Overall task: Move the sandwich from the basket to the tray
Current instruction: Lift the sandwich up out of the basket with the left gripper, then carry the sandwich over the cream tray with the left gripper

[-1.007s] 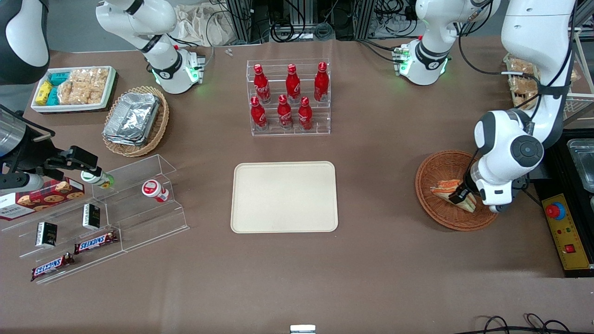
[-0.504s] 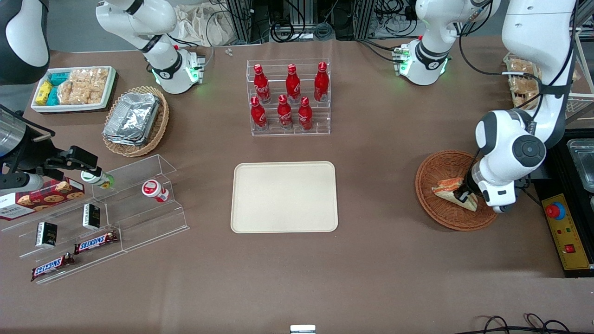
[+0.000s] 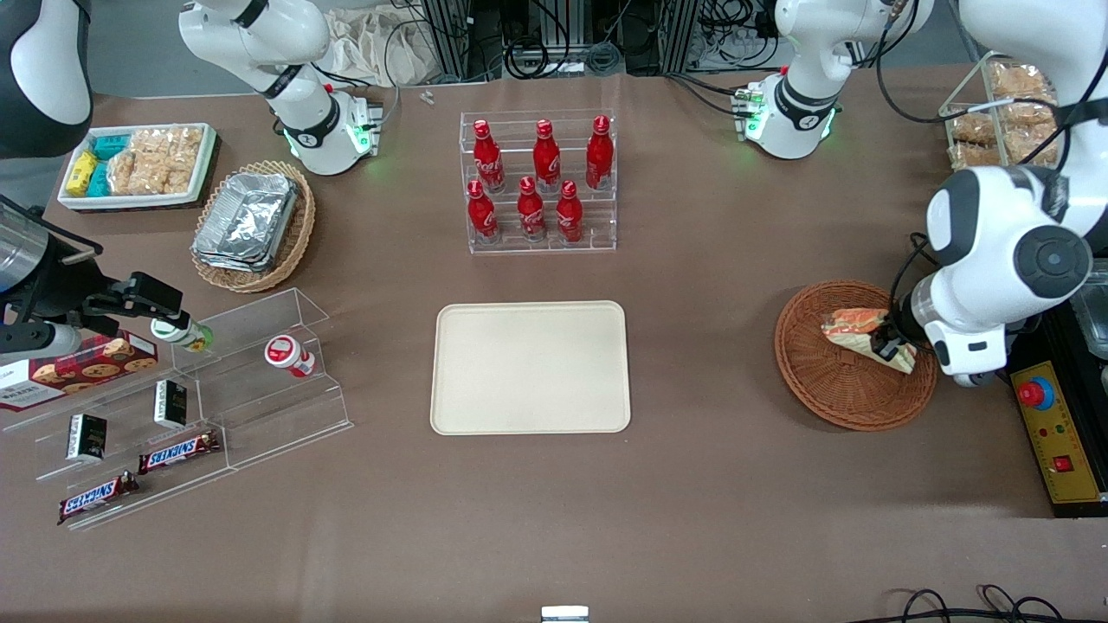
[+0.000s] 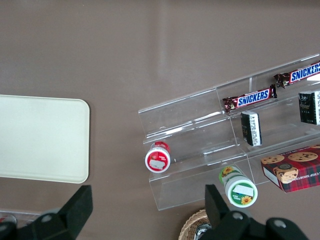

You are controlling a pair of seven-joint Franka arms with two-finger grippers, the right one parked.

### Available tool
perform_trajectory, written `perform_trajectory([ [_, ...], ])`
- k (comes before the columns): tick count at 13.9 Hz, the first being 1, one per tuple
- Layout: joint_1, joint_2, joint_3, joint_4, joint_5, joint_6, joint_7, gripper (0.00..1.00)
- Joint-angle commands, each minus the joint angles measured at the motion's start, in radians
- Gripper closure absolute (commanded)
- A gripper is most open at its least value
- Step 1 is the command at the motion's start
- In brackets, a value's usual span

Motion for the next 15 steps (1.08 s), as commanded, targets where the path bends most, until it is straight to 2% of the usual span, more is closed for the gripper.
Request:
perform_trajectory([
  [1,-0.007,-0.015,-0.017,0.152,0.000,-0.205,0.020,0.98],
  [4,-0.008,-0.015,-0.042,0.296,-0.016,-0.368,0.117,1.00],
  [6,-0.007,-0.023,-0.080,0.303,-0.022,-0.399,0.198,1.00],
  [8,-0.008,-0.022,-0.104,0.304,-0.022,-0.428,0.352,1.00],
  [12,-0.008,-0.015,-0.218,0.306,-0.020,-0.436,0.451,1.00],
  [15,-0.008,0.006,-0.343,0.307,-0.008,-0.416,0.548,0.99],
])
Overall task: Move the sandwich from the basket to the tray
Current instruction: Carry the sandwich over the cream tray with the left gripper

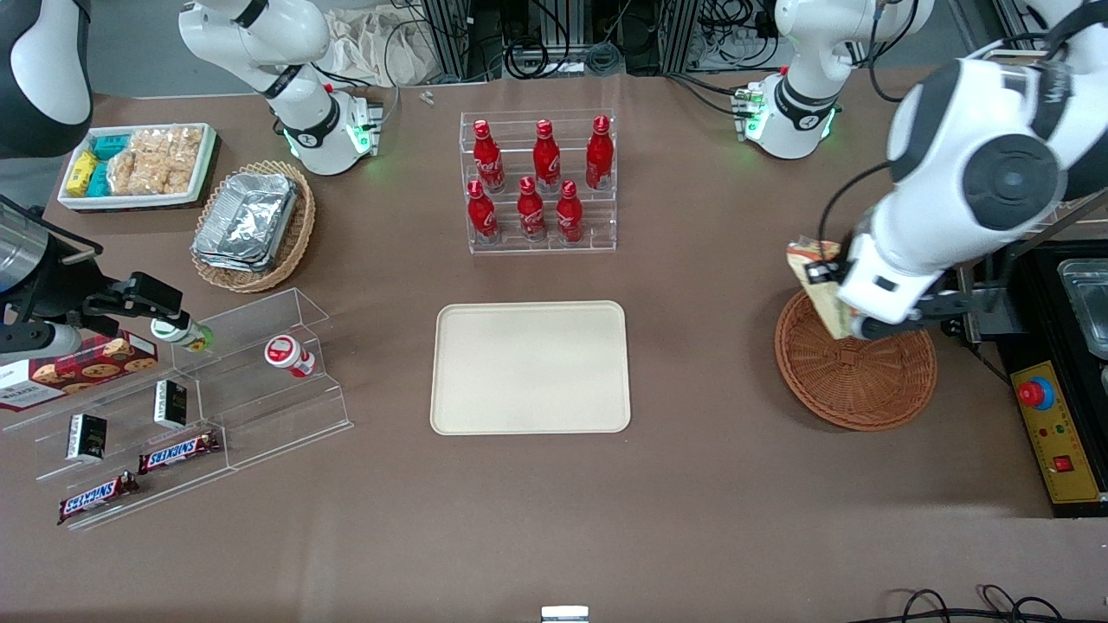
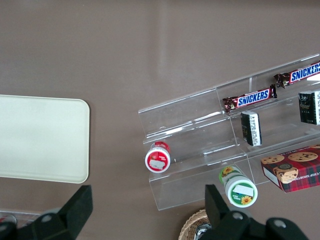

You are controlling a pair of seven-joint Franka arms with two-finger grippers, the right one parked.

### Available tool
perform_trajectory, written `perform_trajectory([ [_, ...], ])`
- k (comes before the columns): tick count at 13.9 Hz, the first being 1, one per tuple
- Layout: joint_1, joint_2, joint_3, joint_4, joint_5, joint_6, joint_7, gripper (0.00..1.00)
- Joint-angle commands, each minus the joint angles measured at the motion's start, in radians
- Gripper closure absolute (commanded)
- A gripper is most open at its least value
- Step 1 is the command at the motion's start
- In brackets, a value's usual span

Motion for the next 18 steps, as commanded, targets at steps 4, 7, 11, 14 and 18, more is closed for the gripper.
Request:
perform_trajectory([
  [4,-0.039,0.128,-0.163,0.048,0.049,0.109,0.064,0.89],
  [7,-0.136,0.222,-0.163,0.070,0.088,0.206,0.022,0.90],
  [11,-0.214,0.361,-0.163,0.119,0.153,0.305,-0.054,0.94],
  [14,-0.269,0.447,-0.158,0.140,0.190,0.394,-0.062,0.95],
  [18,-0.294,0.553,-0.158,0.140,0.283,0.517,-0.148,0.95],
])
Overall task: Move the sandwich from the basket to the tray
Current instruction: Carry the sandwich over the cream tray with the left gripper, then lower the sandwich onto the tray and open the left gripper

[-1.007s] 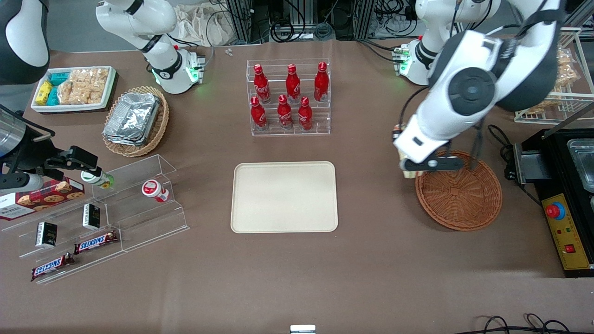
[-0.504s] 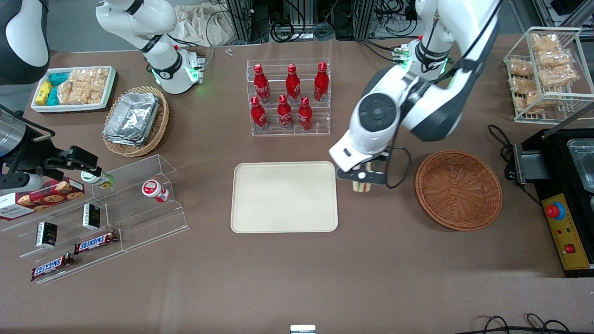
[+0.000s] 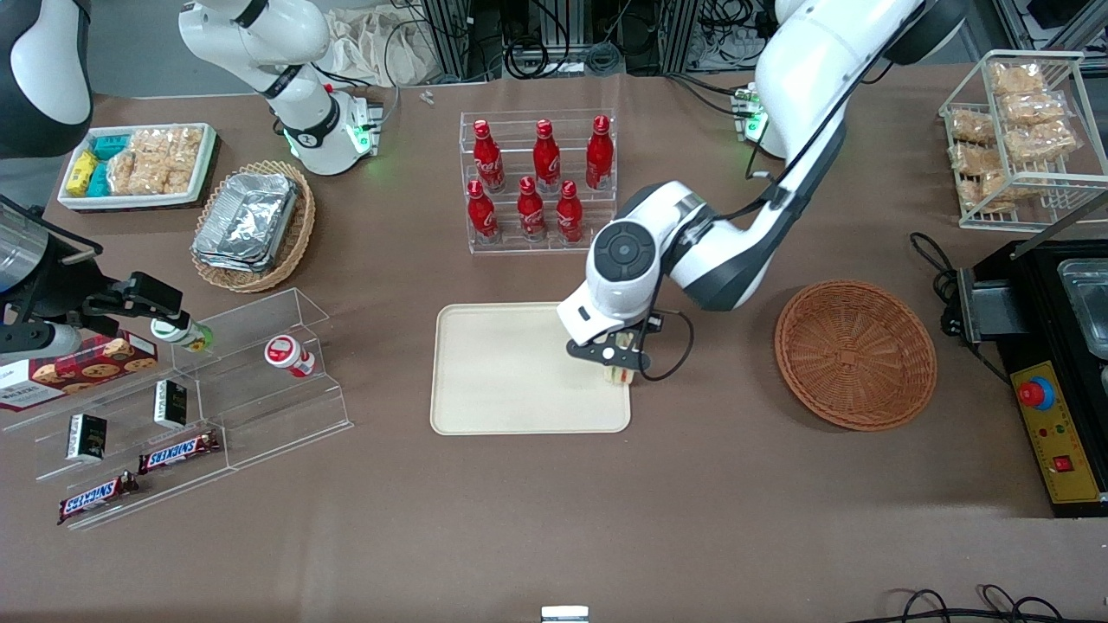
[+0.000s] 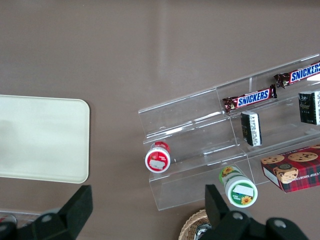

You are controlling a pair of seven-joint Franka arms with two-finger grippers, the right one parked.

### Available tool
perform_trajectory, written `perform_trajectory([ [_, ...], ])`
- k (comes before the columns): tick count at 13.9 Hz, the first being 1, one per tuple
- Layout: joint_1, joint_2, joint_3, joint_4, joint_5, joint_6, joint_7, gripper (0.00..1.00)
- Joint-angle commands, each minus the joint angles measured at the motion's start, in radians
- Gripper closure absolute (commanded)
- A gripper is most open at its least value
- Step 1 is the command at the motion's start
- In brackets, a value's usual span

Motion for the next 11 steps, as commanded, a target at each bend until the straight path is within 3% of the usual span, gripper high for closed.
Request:
perform_trajectory([
  [1,-0.019,0.075,0.004,0.047,0.058,0.037,-0.049,0.95],
  [5,-0.022,0.111,0.004,0.052,0.062,0.083,-0.071,0.94],
  [6,-0.027,0.112,0.004,0.052,0.062,0.083,-0.078,0.86],
  [7,-0.028,0.114,0.004,0.053,0.062,0.083,-0.096,0.54],
  [8,-0.030,0.114,0.004,0.055,0.062,0.083,-0.115,0.05],
  [11,-0.030,0.106,0.004,0.055,0.064,0.077,-0.138,0.01],
])
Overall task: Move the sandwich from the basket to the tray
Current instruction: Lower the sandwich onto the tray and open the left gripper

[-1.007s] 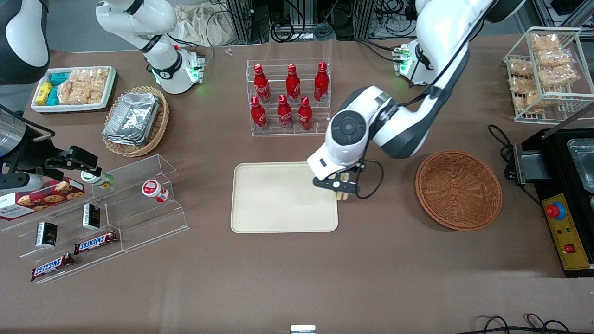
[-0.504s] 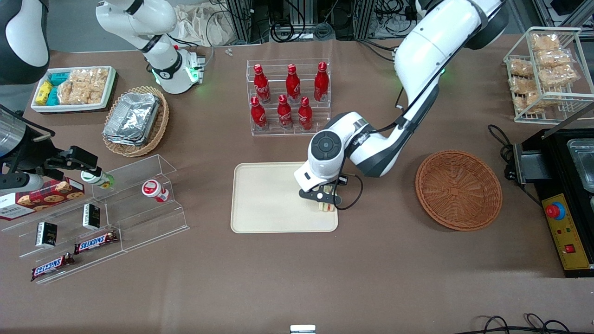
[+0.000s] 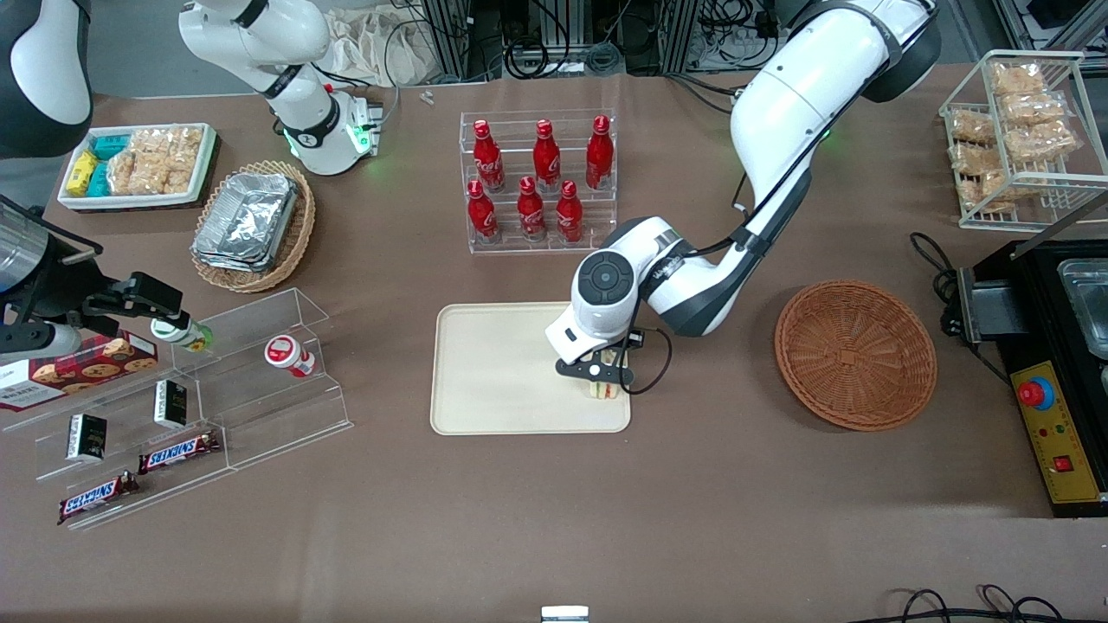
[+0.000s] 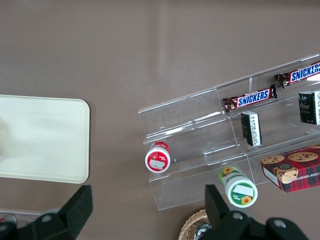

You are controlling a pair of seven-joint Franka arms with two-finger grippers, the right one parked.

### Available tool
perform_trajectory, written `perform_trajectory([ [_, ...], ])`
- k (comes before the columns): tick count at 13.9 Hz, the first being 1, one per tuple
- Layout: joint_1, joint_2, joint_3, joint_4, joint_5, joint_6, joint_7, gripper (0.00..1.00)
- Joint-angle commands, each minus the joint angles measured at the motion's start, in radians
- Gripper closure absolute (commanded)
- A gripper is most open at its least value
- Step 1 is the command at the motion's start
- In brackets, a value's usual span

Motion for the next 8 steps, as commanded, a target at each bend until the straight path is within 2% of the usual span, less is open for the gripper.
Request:
perform_trajectory([
  [1,-0.012,-0.002,0.003,0.027,0.026,-0.016,-0.055,0.01],
  [4,0.006,-0.071,0.003,0.026,0.007,-0.127,-0.042,0.01],
  [6,0.073,-0.136,-0.006,0.014,-0.002,-0.216,-0.021,0.01],
  [8,0.125,-0.205,-0.009,0.015,-0.077,-0.295,0.075,0.01],
])
